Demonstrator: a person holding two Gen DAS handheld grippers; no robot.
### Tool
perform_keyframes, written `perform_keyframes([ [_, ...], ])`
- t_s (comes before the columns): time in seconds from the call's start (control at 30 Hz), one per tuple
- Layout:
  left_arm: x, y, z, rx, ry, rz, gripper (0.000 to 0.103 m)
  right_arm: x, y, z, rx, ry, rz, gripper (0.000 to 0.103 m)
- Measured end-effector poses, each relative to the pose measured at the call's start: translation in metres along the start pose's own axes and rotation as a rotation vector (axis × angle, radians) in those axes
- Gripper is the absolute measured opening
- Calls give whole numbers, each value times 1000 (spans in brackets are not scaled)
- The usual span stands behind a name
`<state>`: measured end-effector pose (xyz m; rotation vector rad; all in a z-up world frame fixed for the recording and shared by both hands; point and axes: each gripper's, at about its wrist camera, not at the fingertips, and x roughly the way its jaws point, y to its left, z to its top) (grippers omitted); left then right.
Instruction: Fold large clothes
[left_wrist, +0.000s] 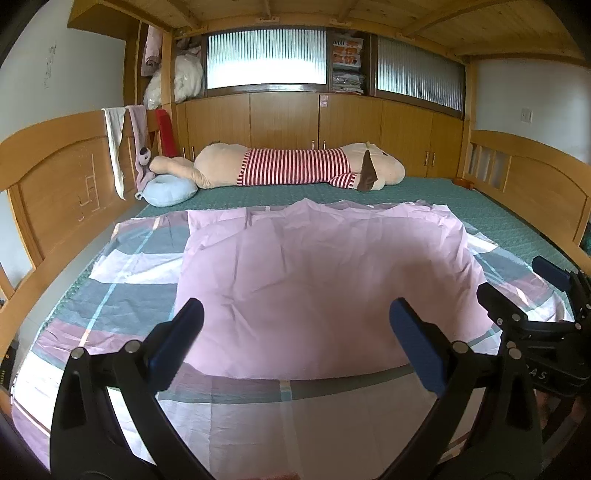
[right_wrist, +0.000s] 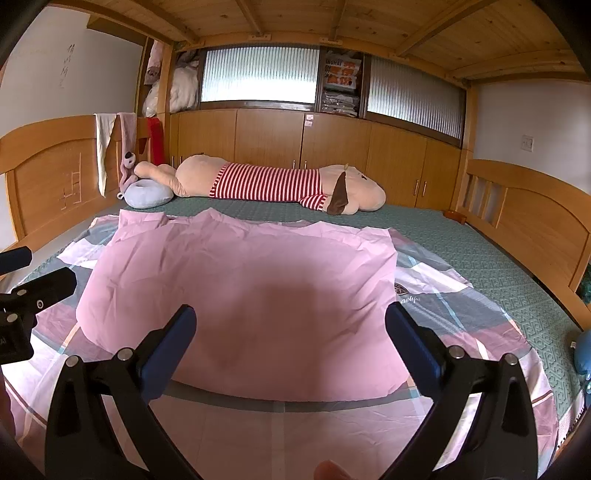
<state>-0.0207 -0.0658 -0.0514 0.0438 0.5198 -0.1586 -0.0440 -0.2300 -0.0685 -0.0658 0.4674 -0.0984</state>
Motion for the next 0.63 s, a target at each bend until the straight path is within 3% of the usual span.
perform_keyframes([
  [0.3, -1, -9, -3, 52, -23, 46, 101, 3, 0, -2, -7, 10, 5, 102],
  [0.43, 3, -5, -3, 28, 8, 6, 101, 4, 0, -3, -4, 13, 8, 102],
  [0.63, 6, -3, -3, 25, 22, 4, 101, 5, 0, -2, -6, 16, 11, 102],
])
